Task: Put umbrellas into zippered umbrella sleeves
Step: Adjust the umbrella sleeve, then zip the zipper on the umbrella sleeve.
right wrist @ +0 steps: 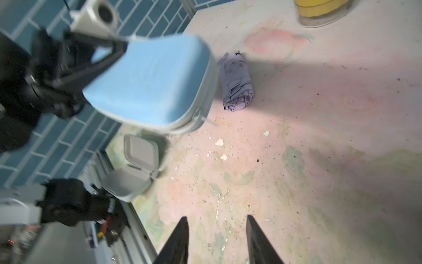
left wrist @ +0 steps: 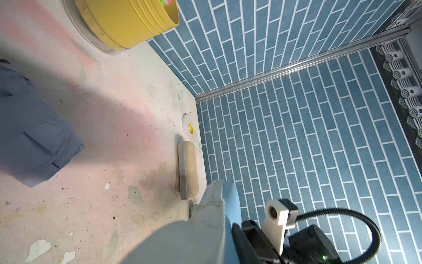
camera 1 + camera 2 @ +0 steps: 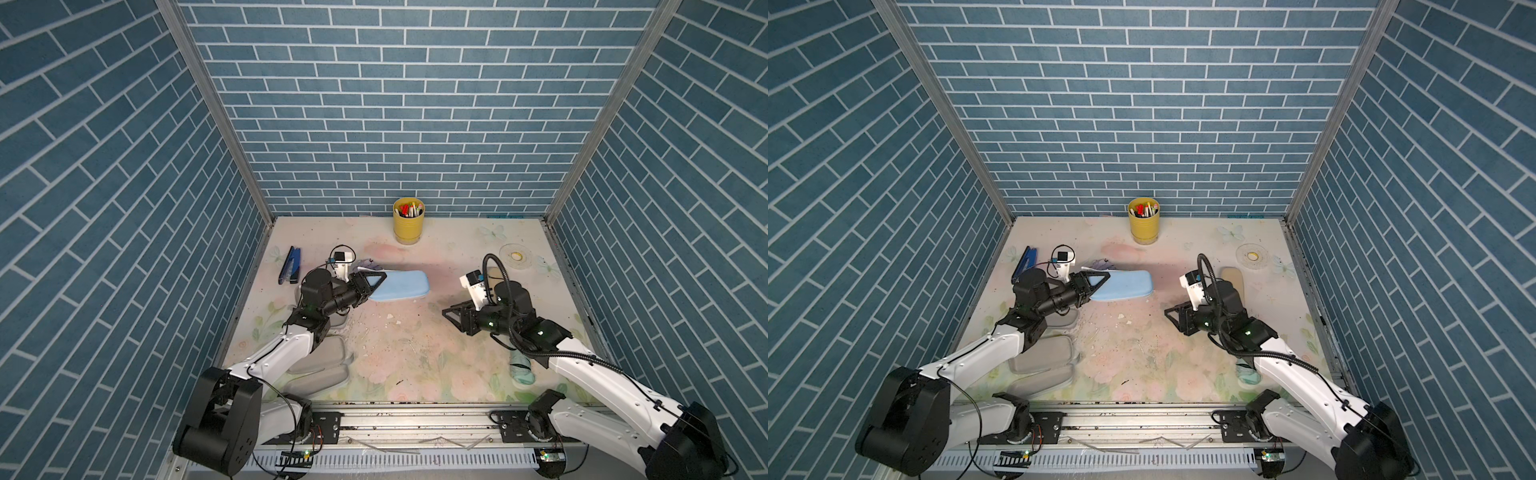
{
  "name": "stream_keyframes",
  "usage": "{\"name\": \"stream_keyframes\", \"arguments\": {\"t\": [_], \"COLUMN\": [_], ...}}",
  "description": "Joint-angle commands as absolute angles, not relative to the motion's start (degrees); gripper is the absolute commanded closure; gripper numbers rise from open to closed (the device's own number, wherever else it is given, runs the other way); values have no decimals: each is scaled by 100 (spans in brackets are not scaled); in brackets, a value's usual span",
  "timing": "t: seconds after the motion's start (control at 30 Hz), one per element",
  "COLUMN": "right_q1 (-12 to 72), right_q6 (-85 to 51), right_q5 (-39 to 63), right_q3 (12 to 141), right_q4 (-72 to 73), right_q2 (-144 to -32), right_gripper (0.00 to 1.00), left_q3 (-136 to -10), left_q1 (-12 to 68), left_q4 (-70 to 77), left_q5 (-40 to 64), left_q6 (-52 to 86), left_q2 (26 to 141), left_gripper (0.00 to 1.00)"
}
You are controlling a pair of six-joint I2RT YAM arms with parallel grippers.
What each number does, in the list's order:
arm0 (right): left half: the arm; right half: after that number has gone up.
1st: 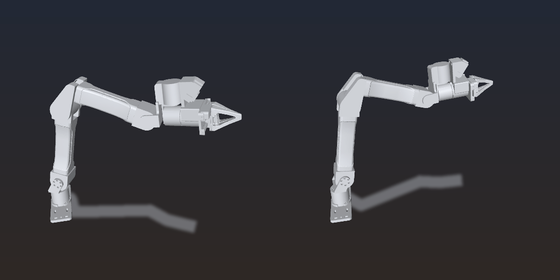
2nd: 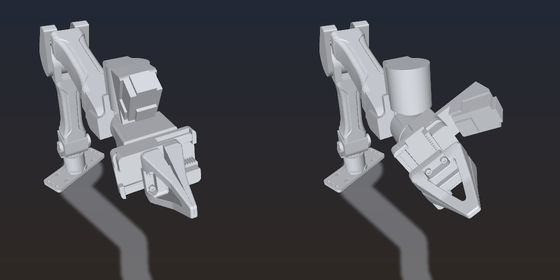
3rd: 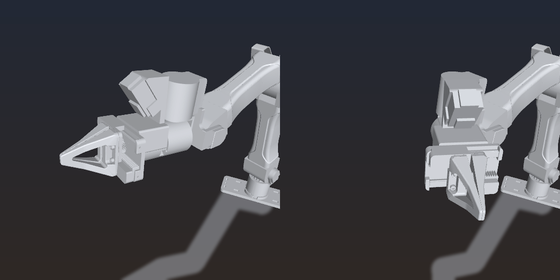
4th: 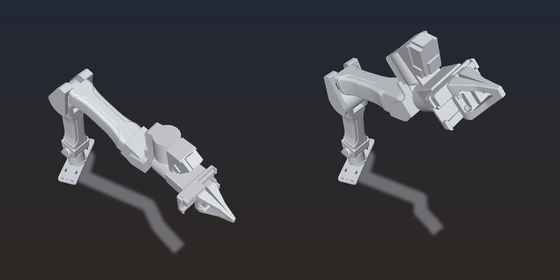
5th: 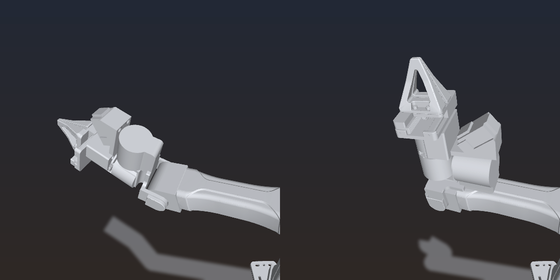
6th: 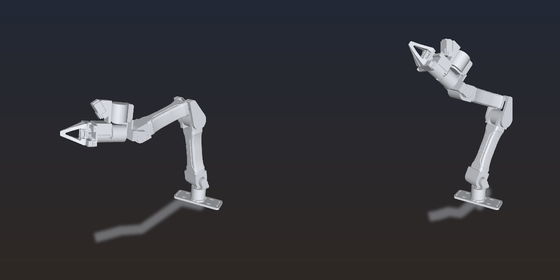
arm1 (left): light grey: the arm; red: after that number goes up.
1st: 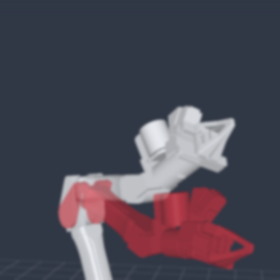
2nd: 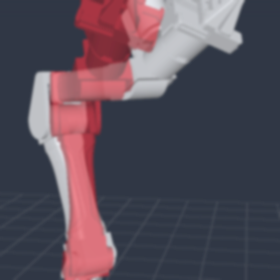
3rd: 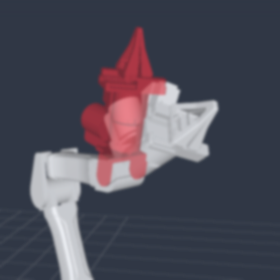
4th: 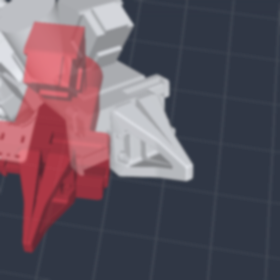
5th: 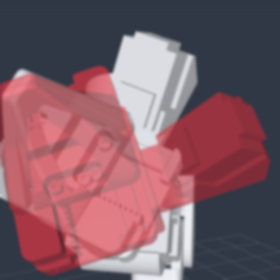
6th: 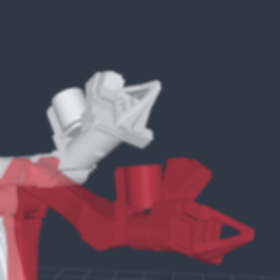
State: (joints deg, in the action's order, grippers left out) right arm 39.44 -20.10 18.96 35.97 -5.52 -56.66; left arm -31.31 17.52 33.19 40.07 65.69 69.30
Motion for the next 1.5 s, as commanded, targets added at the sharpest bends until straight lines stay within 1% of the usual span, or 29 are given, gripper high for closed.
{"name": "stream_keyframes", "arguments": {"t": [0.0,0.23,0.37,0.47,0.6,0.83,0.97,1.03,1.13,1.27,1.47], "right_q1": [4163,4197,4192,4192,4193,4192,4245,4392,4654,5080,5657], "right_q6": [-598,-158,45,170,244,186,124,74,-125,-466,-816], "right_q5": [894,1312,1593,1697,1825,1789,1775,1672,1512,1288,965], "right_q3": [3800,4171,4374,4450,4534,4465,4474,4459,4399,4342,4520], "right_q4": [-153,190,94,75,109,325,68,-138,-314,-63,424], "right_q2": [-5941,-6612,-6788,-6896,-7013,-6899,-6765,-6690,-6594,-6680,-7139], "right_gripper": [58,58,62,68,79,89,100,100,100,100,100], "left_q3": [-3325,-3533,-3556,-3563,-3583,-3595,-3596,-3630,-3579,-3517,-3472], "left_q1": [1796,1968,1995,2038,2057,2065,2061,2065,2064,2065,2215], "left_q4": [3613,3251,3295,3338,3353,3307,3257,3108,3086,3230,3373], "left_q5": [4126,4385,4438,4464,4513,4562,4465,4246,3765,3306,2601], "left_q6": [6419,5944,5935,5942,5942,5899,5809,5662,5553,5598,5642], "left_q2": [6776,6787,6811,6849,6878,6894,6914,6888,6848,6934,7047], "left_gripper": [93,93,93,93,94,95,97,100,100,100,100]}}
